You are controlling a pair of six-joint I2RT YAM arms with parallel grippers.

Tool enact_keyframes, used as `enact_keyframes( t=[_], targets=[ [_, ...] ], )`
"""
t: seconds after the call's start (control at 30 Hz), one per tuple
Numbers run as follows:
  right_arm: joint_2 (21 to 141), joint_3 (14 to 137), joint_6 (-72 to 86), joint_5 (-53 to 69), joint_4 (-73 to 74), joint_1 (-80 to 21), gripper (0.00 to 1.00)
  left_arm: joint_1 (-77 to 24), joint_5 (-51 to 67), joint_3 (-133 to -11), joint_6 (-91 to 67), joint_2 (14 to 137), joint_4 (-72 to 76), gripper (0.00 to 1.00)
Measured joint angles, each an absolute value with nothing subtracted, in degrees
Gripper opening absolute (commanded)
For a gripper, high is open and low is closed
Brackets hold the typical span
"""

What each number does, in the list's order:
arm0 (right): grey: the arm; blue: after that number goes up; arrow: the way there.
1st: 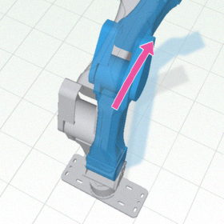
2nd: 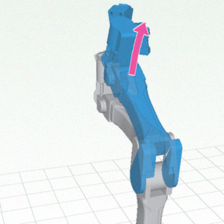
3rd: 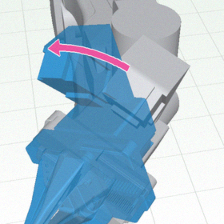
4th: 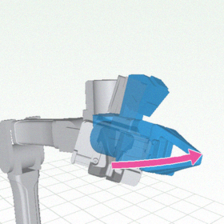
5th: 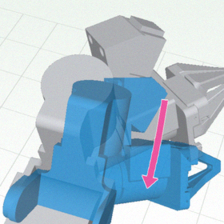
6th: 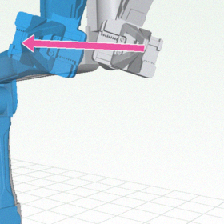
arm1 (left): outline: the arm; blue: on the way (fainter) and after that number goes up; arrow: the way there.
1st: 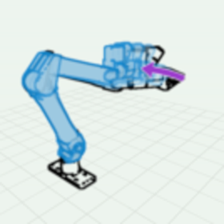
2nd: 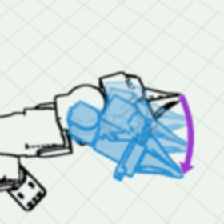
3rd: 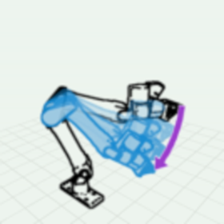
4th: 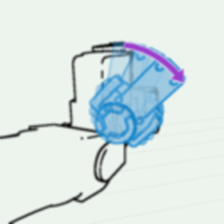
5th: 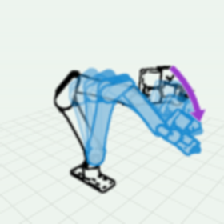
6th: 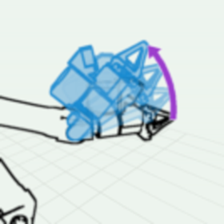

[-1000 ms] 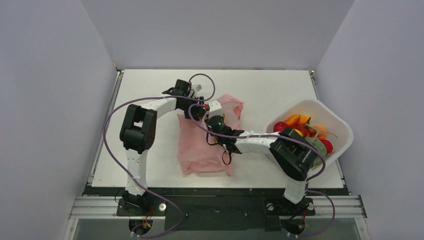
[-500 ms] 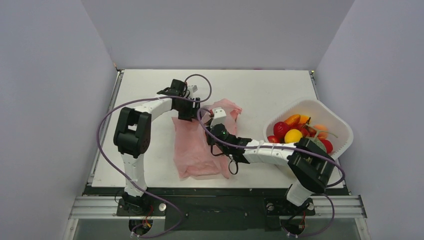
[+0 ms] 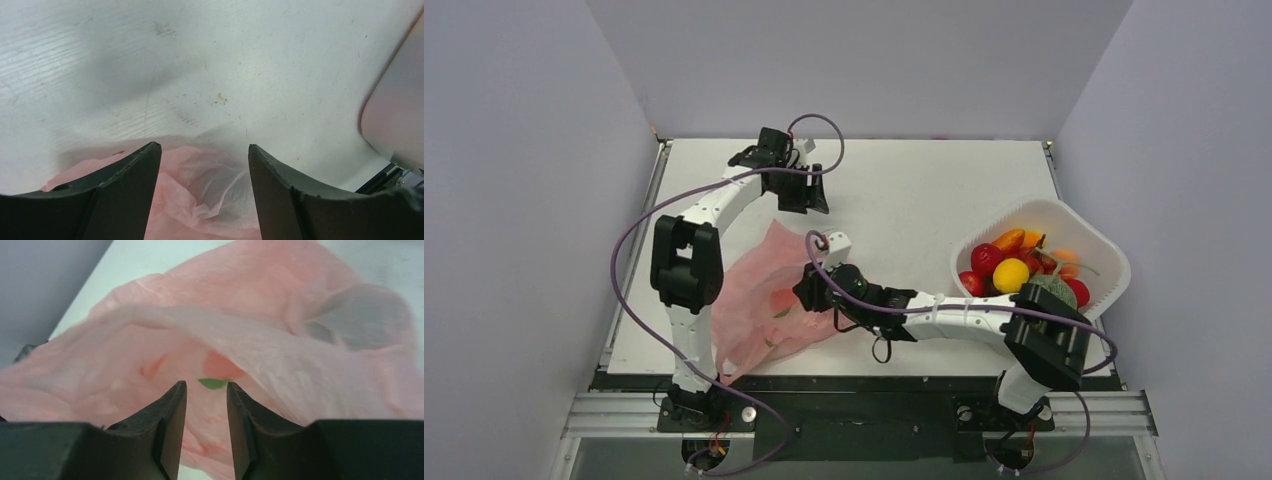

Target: Take the fake fruits out of the plastic bag

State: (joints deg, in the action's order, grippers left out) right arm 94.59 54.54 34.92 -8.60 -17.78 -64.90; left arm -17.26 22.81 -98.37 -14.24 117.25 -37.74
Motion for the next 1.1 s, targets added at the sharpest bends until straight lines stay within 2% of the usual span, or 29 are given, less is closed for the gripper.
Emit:
enact_keyframes(
  t=[0.23,0.43,0.6,0.77,1.1],
  targets=[
    [83.64,44.38,30.87,-12.32,-15.99,-59.57,0.34,-21.21,22.96,-100.66,-14.35,121.3,-39.29,0.6],
    [79.15,38.26,27.4,-13.26,-16.1,-64.62,0.35,-22.98,23.22,-99.53,-14.37,121.86,-39.64,0.61],
    [79.92,37.98,26.68,-14.48,-16.56,-66.06,0.35,-24.03,24.6,-95.42,-14.76,121.75,-39.03,0.61],
    [87.24,42.24,27.64,-21.43,-13.65,-65.71,0.39,-25.63,26.89,-92.27,-14.92,121.73,-36.95,0.61],
    [99.77,53.23,29.21,-34.98,-7.05,-64.77,0.66,-26.79,31.73,-87.2,-14.26,121.62,-32.93,0.59]
  ],
)
